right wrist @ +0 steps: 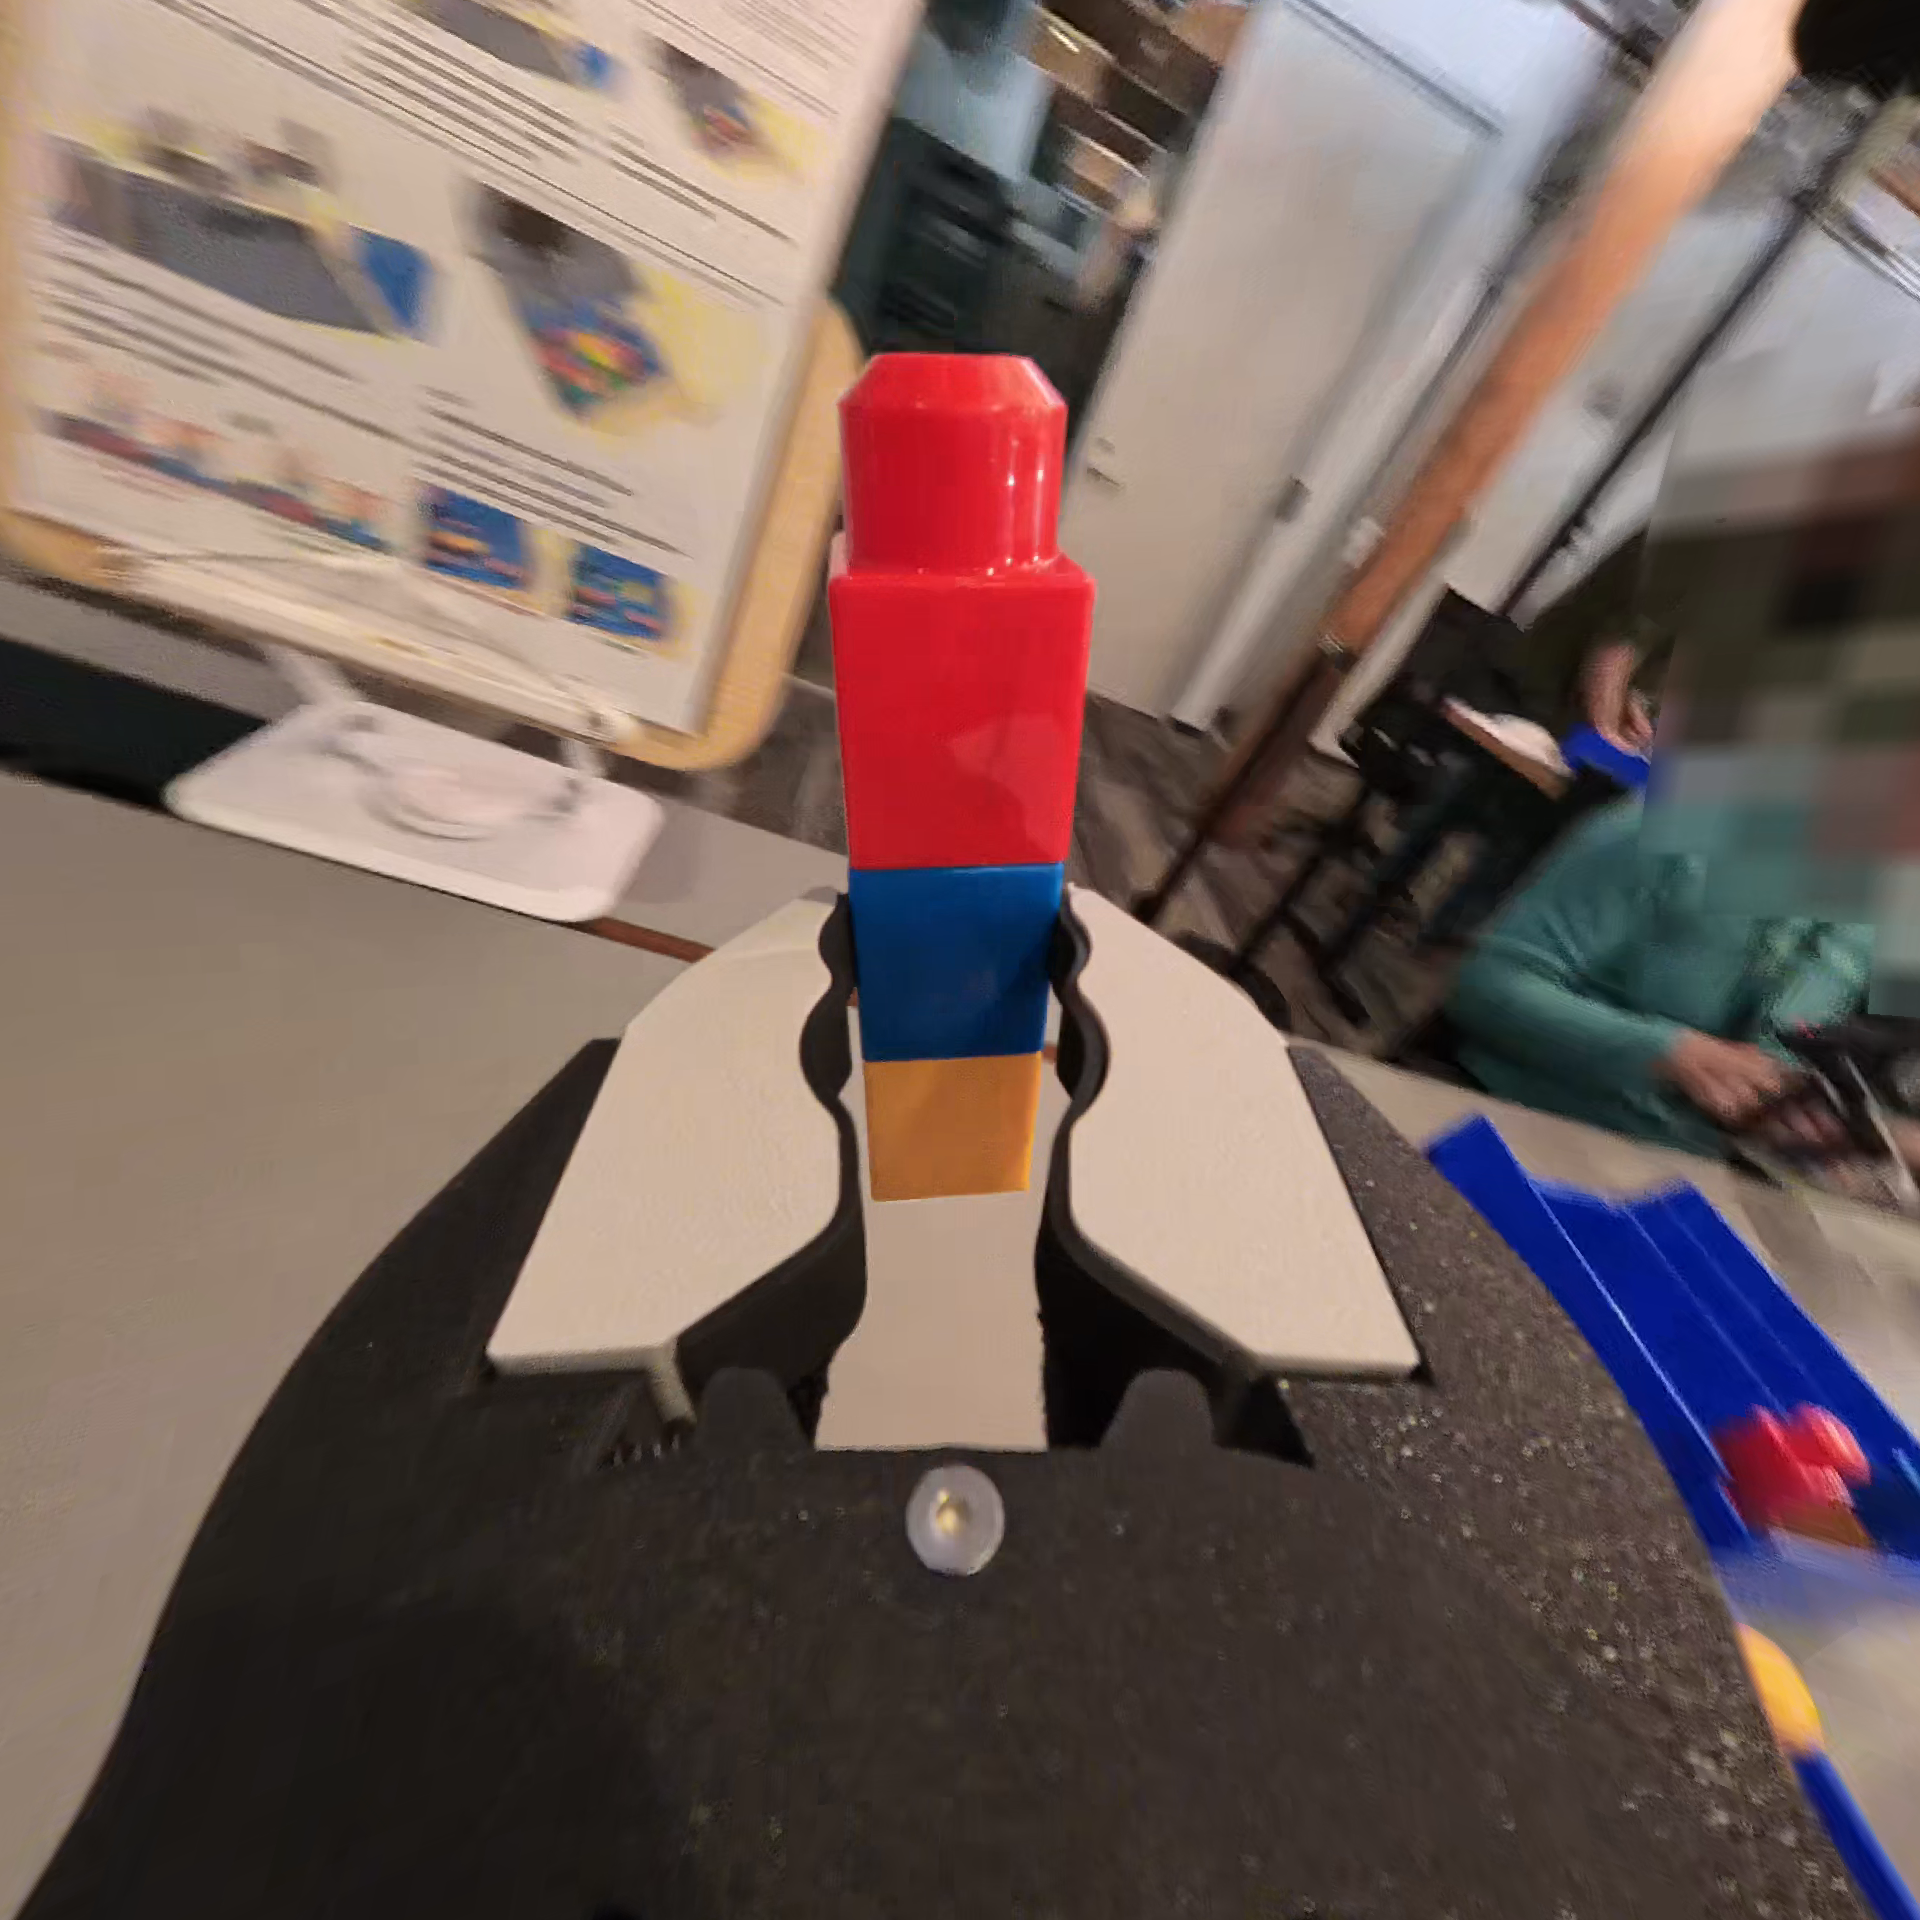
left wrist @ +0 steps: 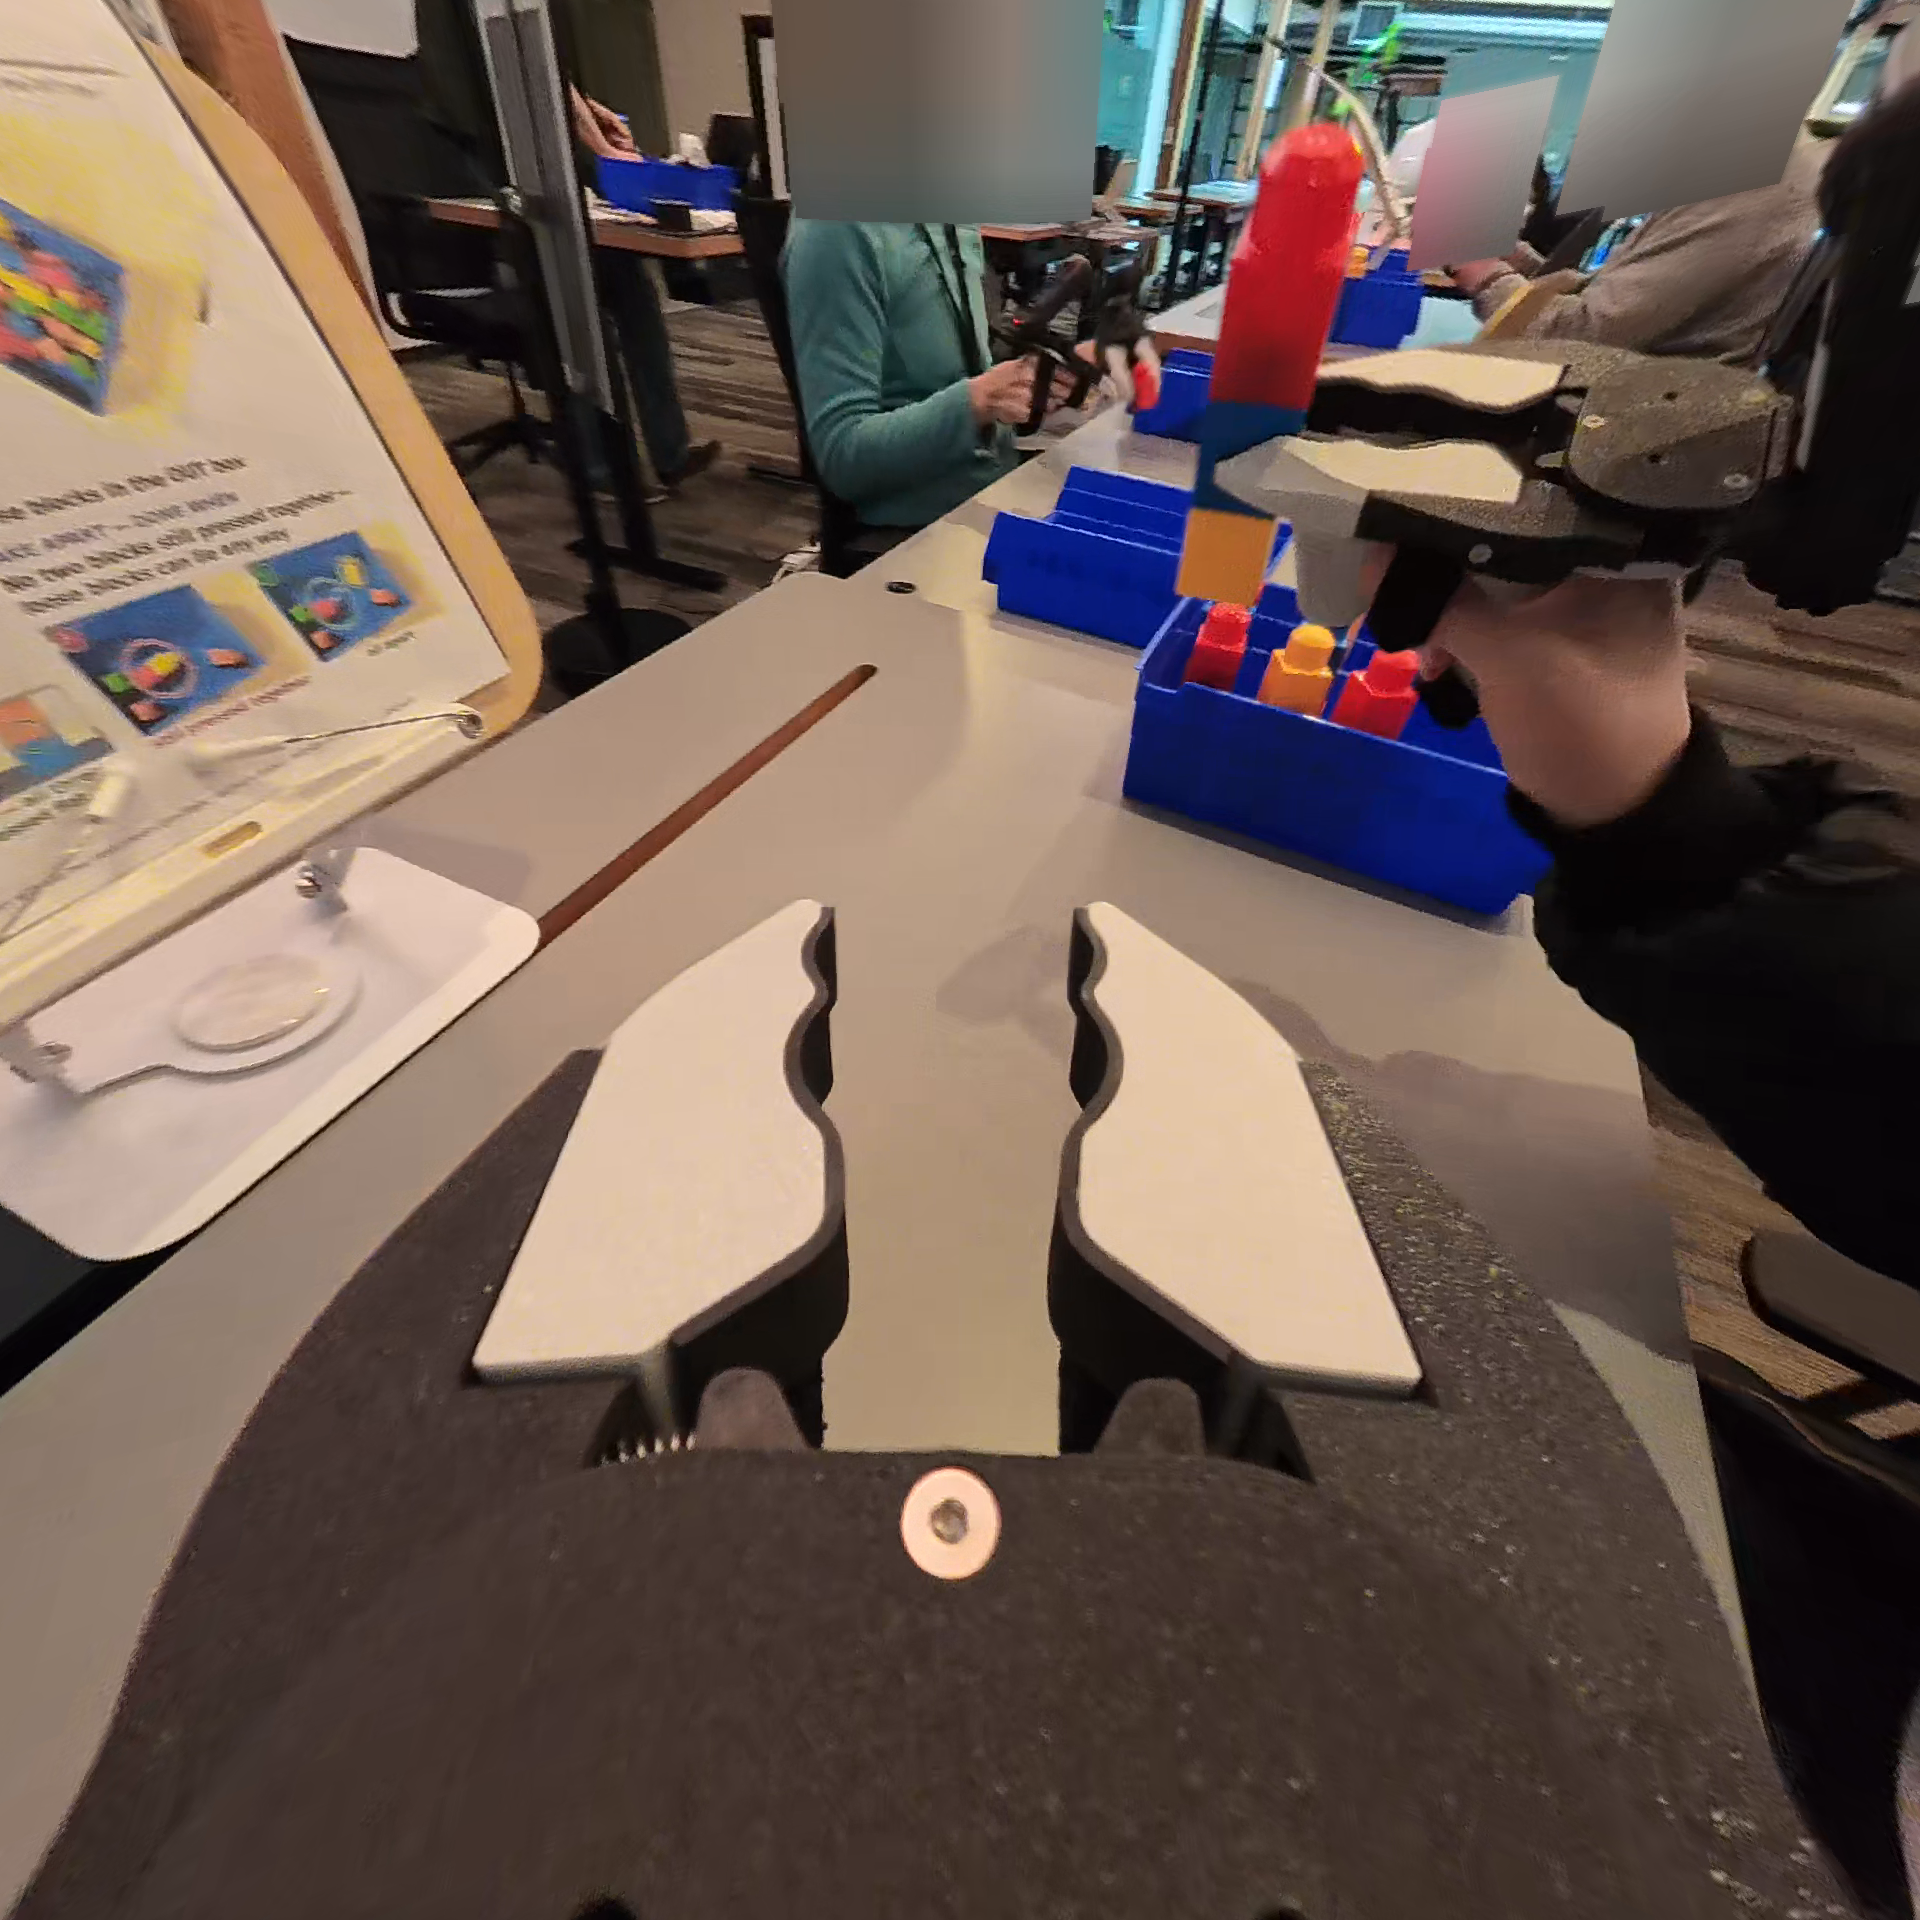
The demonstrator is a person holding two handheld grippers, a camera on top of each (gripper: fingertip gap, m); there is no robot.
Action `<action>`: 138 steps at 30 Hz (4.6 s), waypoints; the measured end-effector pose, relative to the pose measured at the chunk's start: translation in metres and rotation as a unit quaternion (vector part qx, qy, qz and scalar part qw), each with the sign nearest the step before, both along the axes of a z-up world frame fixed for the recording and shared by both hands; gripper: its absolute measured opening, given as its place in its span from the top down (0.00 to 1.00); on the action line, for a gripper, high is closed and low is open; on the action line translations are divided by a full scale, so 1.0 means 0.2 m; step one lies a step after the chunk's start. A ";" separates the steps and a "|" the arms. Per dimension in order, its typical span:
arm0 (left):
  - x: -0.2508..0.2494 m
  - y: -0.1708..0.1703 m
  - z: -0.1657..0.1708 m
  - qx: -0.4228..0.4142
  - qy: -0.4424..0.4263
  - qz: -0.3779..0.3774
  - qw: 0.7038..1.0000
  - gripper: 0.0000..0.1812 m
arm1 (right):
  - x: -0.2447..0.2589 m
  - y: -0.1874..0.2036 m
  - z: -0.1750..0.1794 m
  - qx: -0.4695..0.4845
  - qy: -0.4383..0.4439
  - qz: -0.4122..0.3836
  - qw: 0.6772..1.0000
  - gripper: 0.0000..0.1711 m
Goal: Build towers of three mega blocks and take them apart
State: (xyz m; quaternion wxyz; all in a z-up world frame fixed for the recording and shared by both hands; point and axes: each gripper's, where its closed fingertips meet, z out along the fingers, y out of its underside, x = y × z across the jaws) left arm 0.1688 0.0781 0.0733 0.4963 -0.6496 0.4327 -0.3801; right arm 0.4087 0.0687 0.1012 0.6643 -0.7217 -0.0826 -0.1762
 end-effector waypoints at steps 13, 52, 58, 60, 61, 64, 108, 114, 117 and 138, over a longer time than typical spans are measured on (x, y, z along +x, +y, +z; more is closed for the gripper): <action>0.02 -0.11 0.05 0.016 0.008 -0.012 1.000 0.78 | 0.53 -0.32 0.02 0.006 -0.011 -0.166 0.986 0.79; 0.17 -0.15 -0.11 0.025 0.081 -0.033 0.996 0.80 | 1.15 -0.86 -0.91 -0.150 0.263 0.015 0.953 0.79; 0.18 -0.15 -0.13 0.028 0.088 -0.031 0.995 0.80 | 1.21 -0.85 -0.98 -0.169 0.246 -0.021 0.954 0.79; 0.18 -0.15 -0.13 0.029 0.087 -0.032 0.995 0.80 | 1.25 -0.84 -0.98 -0.163 0.256 -0.035 0.952 0.79; 0.18 -0.15 -0.13 0.029 0.087 -0.032 0.995 0.80 | 1.27 -0.83 -0.97 -0.151 0.255 -0.037 0.954 0.79; 0.18 -0.15 -0.14 0.028 0.089 -0.031 0.995 0.80 | 1.28 -0.78 -0.95 -0.147 0.279 -0.022 0.949 0.79; 0.38 -0.25 -0.20 0.043 0.071 -0.055 0.995 0.82 | 1.27 -0.81 -1.17 -0.301 0.205 0.044 0.930 0.79; 0.39 -0.26 -0.22 0.045 0.083 -0.059 0.994 0.82 | 1.26 -0.86 -1.23 -0.356 0.167 0.033 0.919 0.80; 0.40 -0.28 -0.24 0.042 0.093 -0.066 0.993 0.82 | 1.26 -0.88 -1.26 -0.399 0.159 0.033 0.903 0.80; 0.42 -0.25 -0.35 0.030 0.131 -0.065 0.989 0.81 | 1.22 -0.68 -1.20 -0.557 0.088 0.052 0.824 0.81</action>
